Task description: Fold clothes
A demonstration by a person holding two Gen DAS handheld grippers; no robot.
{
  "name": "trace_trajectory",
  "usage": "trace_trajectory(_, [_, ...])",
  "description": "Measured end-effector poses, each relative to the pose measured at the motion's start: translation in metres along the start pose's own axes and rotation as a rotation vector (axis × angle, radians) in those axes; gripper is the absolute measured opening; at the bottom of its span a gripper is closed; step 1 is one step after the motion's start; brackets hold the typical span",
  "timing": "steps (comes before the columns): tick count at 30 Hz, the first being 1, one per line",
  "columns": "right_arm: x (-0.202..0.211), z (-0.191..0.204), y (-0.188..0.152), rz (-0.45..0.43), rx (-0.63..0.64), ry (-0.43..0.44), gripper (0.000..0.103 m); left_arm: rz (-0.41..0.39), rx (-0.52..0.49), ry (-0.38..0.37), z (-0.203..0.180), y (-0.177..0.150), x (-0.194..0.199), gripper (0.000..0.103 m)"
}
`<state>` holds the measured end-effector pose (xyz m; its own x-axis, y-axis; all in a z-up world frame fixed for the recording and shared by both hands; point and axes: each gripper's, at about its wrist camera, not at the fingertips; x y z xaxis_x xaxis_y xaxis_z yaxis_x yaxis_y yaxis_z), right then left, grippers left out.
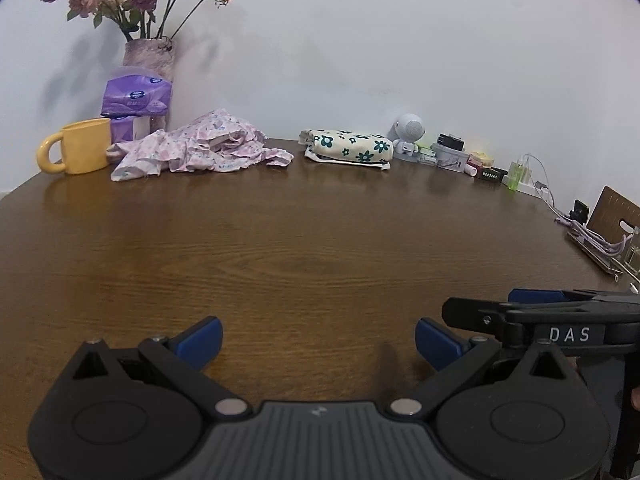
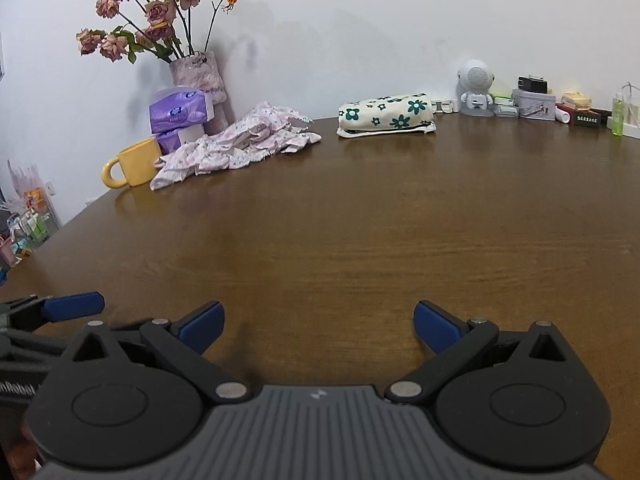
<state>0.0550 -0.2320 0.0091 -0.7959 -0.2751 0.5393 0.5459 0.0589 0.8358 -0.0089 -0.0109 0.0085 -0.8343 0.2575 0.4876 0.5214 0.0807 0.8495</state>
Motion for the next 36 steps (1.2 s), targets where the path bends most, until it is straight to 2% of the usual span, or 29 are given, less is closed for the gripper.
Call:
trace_trajectory(6, [0.004, 0.002, -0.01, -0.002, -0.001, -0.006, 0.103, -0.027, 0.0, 0.017, 0.003, 0.0, 0.007, 0.103])
trace_trajectory(13, [0.008, 0.004, -0.019, -0.005, -0.003, -0.013, 0.103, 0.01, 0.045, -0.004, 0.012, 0.006, 0.001, 0.103])
trace_trajectory(21, [0.008, 0.006, -0.02, -0.013, 0.0, -0.024, 0.103, -0.015, -0.03, 0.011, 0.005, 0.003, -0.001, 0.103])
trace_trajectory(25, [0.008, 0.006, -0.019, -0.013, -0.007, -0.028, 0.103, -0.006, -0.03, 0.011, 0.005, 0.003, -0.002, 0.103])
trace_trajectory(36, [0.01, 0.004, -0.02, -0.023, -0.025, -0.029, 0.103, 0.009, 0.032, 0.008, 0.015, 0.004, -0.005, 0.103])
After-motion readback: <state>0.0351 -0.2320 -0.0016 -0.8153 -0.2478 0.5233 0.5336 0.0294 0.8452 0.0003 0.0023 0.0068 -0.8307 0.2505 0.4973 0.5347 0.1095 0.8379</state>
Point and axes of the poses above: each gripper's, at about its wrist camera, not at the fingertips, and x roughly against the way its jaws point, z to its left, y to its top, and after that the axes turned 7 degrees about -y, right-handed
